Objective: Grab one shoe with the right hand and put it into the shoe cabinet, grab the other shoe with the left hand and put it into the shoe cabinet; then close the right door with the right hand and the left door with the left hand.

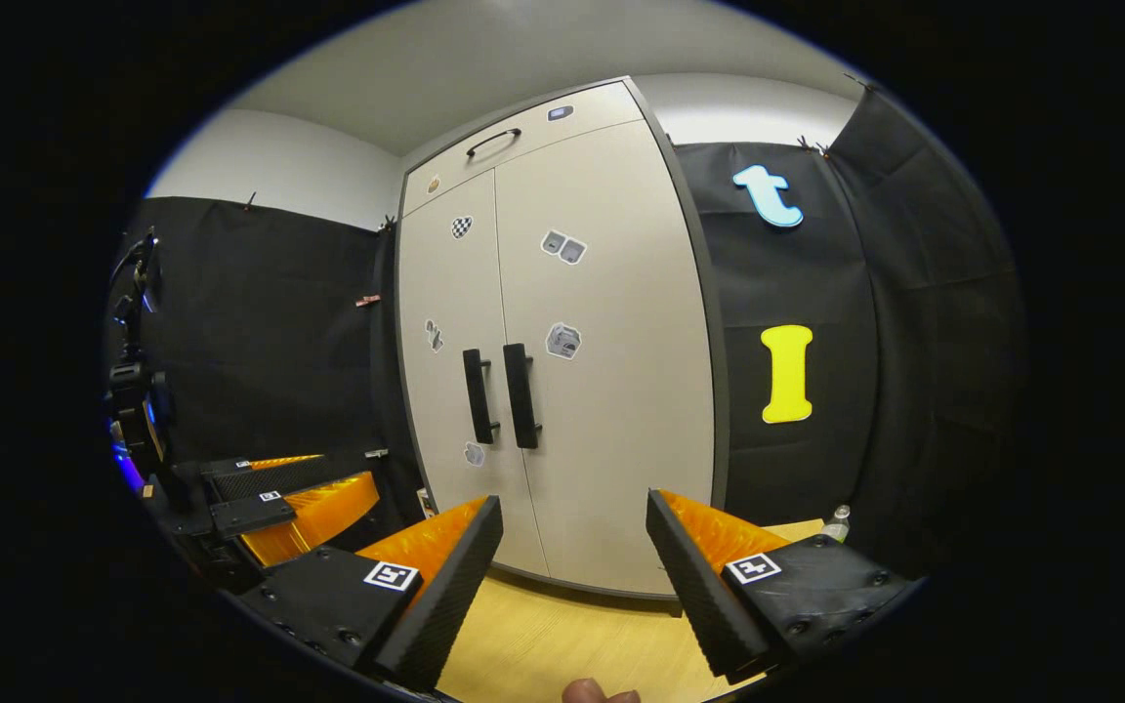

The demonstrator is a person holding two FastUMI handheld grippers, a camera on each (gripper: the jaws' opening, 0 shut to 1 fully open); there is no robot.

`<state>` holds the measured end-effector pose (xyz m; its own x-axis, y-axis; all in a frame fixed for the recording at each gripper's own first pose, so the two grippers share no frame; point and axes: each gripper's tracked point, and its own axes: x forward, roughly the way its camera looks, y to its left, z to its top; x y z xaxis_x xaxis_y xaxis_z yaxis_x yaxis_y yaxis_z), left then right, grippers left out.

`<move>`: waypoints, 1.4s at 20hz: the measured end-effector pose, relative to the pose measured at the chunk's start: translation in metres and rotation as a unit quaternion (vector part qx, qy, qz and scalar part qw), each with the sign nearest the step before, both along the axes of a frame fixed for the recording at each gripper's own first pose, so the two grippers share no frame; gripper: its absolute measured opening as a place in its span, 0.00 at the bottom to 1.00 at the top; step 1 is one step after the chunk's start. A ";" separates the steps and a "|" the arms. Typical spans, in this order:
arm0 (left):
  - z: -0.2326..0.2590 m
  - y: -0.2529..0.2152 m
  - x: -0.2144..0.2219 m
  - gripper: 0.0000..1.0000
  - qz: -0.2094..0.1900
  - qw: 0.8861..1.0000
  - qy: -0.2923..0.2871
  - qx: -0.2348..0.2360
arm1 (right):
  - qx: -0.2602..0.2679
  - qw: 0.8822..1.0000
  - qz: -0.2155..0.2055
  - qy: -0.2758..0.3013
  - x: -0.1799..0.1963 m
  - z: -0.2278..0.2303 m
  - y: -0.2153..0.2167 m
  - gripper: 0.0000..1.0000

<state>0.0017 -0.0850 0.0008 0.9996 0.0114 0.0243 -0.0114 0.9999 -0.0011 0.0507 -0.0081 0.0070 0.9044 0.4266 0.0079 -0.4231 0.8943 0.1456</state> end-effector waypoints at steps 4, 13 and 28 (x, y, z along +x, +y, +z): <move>0.001 -0.001 -0.001 0.95 -0.003 1.000 -0.002 -0.003 | -0.005 1.000 -0.003 -0.001 0.001 -0.002 0.000 0.98; -0.001 0.001 0.005 0.95 0.005 1.000 -0.003 -0.009 | -0.014 1.000 0.000 -0.012 -0.001 -0.001 0.006 1.00; -0.008 0.002 -0.002 0.95 0.004 1.000 -0.002 -0.005 | -0.015 1.000 0.001 -0.021 -0.009 0.001 0.018 0.98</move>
